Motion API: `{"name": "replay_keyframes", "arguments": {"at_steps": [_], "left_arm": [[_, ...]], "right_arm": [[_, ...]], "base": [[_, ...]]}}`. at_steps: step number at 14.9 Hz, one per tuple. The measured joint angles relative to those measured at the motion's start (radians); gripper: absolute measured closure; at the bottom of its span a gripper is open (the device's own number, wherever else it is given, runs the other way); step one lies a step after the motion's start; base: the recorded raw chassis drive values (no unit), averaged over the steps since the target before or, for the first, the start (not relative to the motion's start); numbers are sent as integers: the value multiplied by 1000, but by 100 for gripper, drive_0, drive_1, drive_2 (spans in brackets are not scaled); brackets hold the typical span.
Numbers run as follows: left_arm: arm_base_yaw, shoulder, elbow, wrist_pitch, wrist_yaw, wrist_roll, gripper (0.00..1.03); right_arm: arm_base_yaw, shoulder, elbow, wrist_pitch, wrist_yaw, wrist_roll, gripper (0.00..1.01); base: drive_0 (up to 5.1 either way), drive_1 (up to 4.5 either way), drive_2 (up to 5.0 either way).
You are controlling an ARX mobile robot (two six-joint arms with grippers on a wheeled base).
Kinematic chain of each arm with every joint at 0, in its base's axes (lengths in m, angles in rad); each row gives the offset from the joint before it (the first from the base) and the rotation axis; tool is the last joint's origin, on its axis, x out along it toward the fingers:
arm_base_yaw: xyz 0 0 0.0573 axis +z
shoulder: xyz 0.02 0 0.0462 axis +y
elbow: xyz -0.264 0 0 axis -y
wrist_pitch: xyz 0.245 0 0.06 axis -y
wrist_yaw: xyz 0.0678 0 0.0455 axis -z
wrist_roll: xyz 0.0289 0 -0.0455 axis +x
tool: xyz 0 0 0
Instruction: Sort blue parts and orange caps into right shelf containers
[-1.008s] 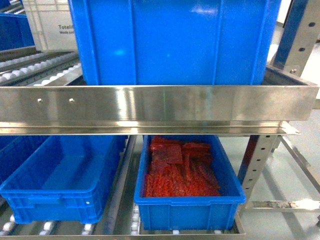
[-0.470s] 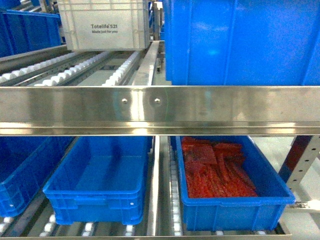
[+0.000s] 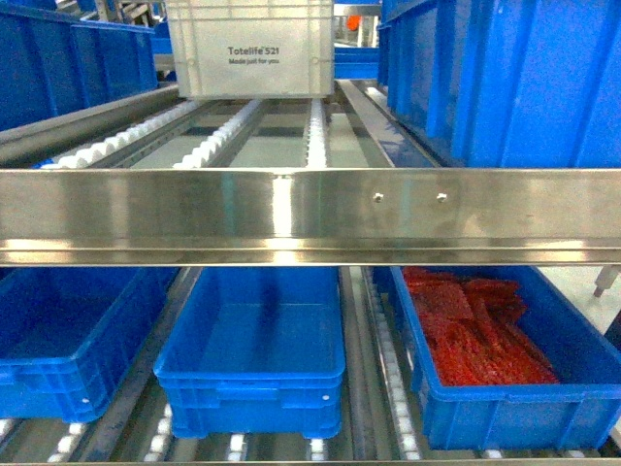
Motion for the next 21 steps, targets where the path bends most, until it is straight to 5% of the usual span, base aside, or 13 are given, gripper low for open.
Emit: {"name": "replay_keyframes", "arguments": {"at_steps": [21], "left_arm": [[-1,0,0,-2,-8,0,61]], "right_arm": [[0,0,0,3,-5,0,57]], "base": [[-447,226,226]]}}
